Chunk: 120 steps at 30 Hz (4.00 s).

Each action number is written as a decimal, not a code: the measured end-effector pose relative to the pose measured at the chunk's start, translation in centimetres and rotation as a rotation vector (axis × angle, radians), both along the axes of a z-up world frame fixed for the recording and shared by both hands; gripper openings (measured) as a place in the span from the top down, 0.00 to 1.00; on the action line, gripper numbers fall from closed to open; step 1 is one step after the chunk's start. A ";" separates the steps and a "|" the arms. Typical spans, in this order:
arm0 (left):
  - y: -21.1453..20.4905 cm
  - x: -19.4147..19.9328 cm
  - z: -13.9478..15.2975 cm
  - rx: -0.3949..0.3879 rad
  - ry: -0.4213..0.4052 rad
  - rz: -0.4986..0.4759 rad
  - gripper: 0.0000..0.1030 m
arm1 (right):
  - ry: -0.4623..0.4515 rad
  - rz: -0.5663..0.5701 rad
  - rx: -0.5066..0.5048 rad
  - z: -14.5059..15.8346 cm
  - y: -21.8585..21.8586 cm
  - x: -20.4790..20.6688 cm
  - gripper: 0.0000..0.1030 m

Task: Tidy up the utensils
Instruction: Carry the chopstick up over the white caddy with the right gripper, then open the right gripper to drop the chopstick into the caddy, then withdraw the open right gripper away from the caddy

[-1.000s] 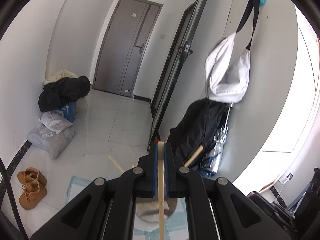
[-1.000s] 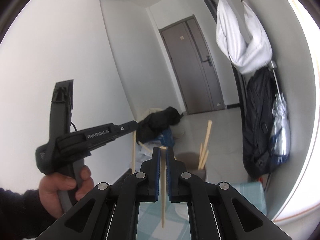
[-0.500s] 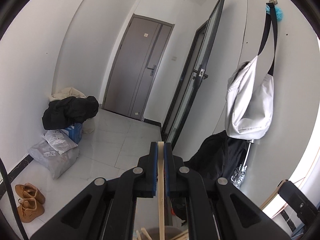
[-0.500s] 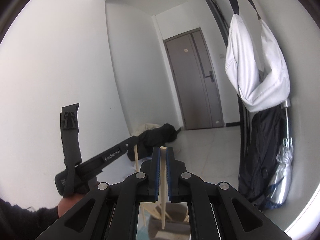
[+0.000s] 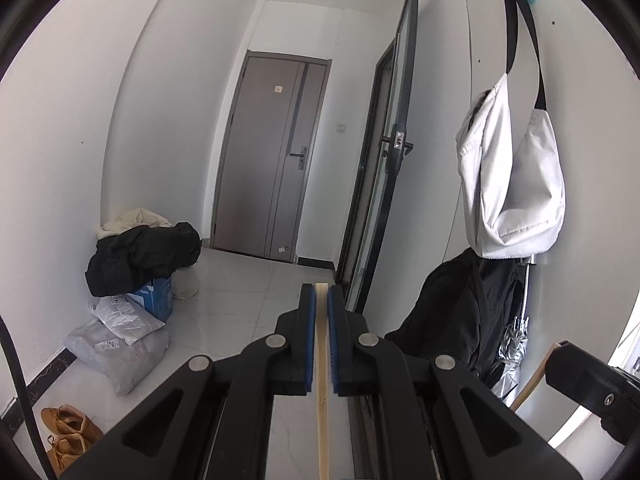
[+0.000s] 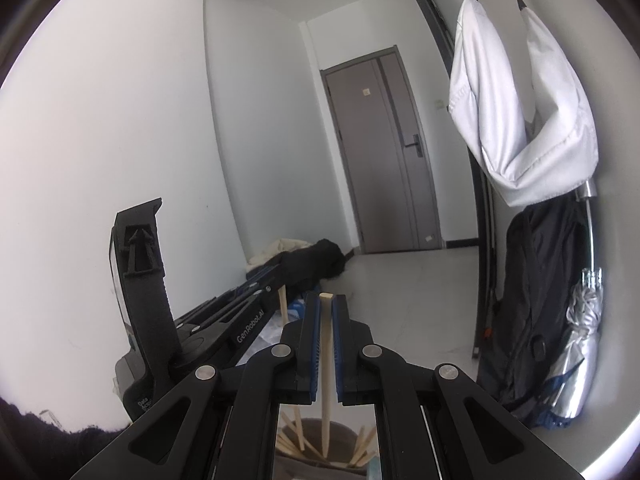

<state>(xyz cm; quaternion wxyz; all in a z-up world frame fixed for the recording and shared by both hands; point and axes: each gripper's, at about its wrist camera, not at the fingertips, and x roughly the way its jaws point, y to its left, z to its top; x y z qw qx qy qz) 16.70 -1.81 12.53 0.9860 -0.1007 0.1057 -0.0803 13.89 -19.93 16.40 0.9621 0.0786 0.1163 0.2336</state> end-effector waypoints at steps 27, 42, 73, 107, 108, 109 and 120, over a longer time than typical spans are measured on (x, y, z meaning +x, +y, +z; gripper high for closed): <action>0.7 -2.7 -2.5 0.071 0.147 -0.160 0.96 | 0.138 0.033 -0.097 -6.5 1.8 -1.8 0.98; 0.5 -5.2 -4.6 0.112 0.384 -0.267 0.91 | 0.260 -0.040 -0.042 -9.3 0.2 -3.5 0.95; 3.6 -17.1 1.4 0.110 0.223 0.014 0.05 | 0.025 -0.094 -0.032 -3.3 0.7 -18.6 0.15; 5.0 -21.4 -5.7 0.152 0.171 0.130 0.01 | -0.003 -0.181 -0.118 -10.5 1.7 -22.9 0.00; 5.2 -21.2 -5.9 0.149 0.179 0.134 0.01 | 0.006 -0.178 -0.119 -10.8 1.7 -22.8 0.00; 5.3 -21.1 -6.2 0.147 0.186 0.140 0.01 | 0.019 -0.173 -0.120 -11.1 1.8 -22.6 0.00; 5.0 -19.5 -9.4 0.173 0.267 0.121 0.01 | 0.112 -0.171 -0.128 -14.6 1.4 -21.4 0.00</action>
